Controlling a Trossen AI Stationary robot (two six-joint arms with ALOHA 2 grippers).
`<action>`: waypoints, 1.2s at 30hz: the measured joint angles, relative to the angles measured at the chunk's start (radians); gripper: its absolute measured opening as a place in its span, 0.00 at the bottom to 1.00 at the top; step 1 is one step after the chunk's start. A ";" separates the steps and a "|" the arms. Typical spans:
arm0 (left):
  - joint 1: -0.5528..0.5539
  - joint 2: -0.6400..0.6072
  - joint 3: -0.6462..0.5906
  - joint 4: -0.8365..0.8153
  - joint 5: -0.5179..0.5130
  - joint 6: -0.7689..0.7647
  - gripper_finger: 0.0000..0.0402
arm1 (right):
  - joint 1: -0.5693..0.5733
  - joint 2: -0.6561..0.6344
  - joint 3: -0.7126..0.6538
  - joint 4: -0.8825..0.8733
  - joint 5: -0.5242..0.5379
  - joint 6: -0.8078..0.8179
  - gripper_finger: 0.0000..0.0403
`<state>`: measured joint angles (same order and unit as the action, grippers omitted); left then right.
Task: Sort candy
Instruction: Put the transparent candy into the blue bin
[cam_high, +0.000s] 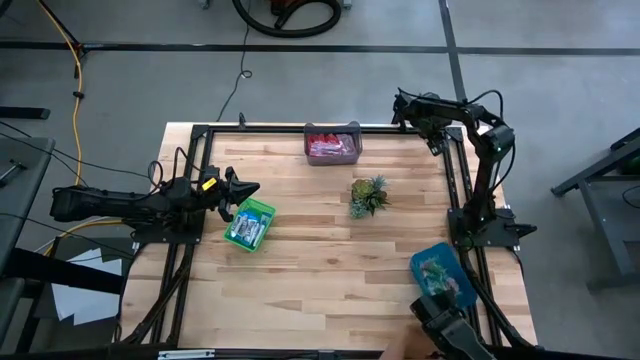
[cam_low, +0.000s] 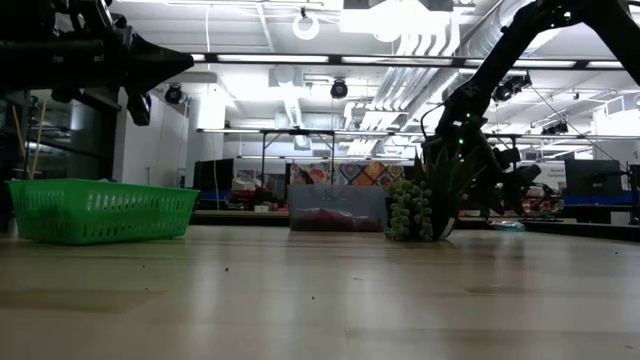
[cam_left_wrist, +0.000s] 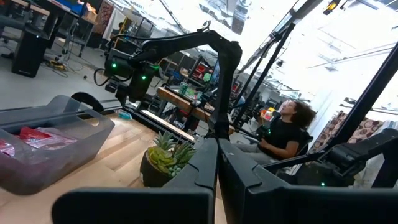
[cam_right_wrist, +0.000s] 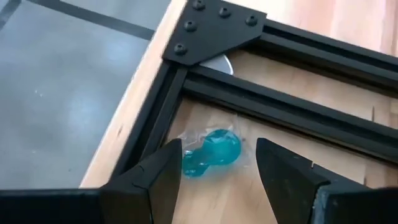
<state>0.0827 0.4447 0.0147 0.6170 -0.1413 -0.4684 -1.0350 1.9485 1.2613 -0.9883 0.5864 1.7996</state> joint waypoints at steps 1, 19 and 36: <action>0.000 0.000 0.000 0.000 0.000 0.000 0.00 | 0.000 0.000 0.000 0.001 0.003 0.000 0.50; 0.000 0.000 0.000 0.000 0.000 0.000 0.00 | -0.032 0.000 0.000 0.063 -0.109 -0.279 0.38; 0.000 0.000 0.000 0.000 0.000 0.000 0.00 | -0.023 0.000 0.000 -0.001 -0.030 -0.548 0.03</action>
<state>0.0826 0.4450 0.0143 0.6170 -0.1410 -0.4683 -1.0580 1.9488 1.2610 -0.9897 0.5568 1.2514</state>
